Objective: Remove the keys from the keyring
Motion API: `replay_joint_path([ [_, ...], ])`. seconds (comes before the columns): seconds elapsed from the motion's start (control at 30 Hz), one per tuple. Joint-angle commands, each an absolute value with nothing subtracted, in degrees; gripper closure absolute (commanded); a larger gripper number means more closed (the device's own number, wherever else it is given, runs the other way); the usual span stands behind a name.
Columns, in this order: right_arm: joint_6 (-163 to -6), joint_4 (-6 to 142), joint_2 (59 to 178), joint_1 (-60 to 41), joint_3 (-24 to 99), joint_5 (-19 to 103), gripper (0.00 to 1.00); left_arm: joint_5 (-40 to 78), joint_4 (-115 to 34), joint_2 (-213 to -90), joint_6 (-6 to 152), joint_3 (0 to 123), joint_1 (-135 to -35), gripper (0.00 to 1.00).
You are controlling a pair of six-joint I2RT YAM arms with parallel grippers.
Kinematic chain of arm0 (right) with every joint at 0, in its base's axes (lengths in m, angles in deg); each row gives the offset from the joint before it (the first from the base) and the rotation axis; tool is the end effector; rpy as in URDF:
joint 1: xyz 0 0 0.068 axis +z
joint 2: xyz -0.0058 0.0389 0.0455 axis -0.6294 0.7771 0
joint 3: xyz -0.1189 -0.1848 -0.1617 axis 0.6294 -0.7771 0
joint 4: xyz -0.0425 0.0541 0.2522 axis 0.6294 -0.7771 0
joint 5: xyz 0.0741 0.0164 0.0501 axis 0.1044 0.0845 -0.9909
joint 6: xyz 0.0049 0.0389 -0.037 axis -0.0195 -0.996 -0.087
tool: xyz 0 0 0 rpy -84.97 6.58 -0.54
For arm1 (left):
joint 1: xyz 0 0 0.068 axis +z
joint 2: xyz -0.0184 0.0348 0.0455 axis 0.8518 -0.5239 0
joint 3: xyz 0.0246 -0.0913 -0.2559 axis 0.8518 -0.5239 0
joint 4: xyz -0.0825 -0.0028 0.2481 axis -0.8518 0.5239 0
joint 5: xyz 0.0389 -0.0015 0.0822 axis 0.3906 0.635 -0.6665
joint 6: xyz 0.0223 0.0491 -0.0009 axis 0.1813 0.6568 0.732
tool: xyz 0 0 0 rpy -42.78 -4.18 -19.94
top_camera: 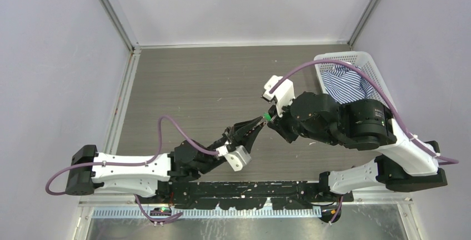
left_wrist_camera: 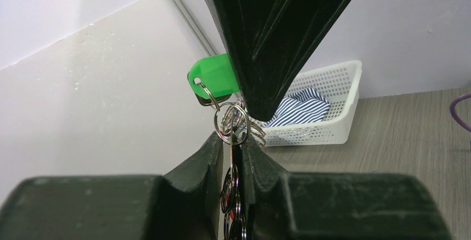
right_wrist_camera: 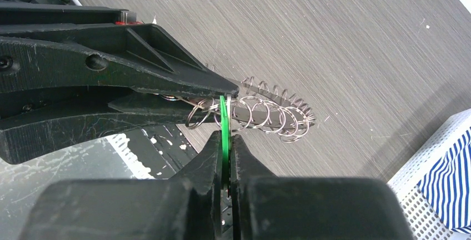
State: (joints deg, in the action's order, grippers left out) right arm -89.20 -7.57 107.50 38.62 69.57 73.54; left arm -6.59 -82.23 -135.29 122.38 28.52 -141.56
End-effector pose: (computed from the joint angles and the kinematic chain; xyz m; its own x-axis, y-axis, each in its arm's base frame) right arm 0.0502 0.1616 0.4942 -0.2956 -0.4827 -0.8244 -0.7804 0.6198 -0.0831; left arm 0.0387 -0.2327 0.3565 0.6029 -0.0734 -0.7944 0.6885 0.5509 0.4716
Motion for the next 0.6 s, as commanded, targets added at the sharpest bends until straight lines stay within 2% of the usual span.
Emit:
replay_joint_path([
  [0.0, -90.6, -1.8, 105.9, 38.7, 70.0, 79.1, 0.99, -7.1, -87.3, -134.9, 124.0, 27.8, -142.4, 1.0],
  [0.57, -90.6, -0.4, 104.6, 38.7, 69.3, 77.9, 0.99, -19.2, -102.3, -134.7, 117.9, 25.2, -142.4, 1.0],
])
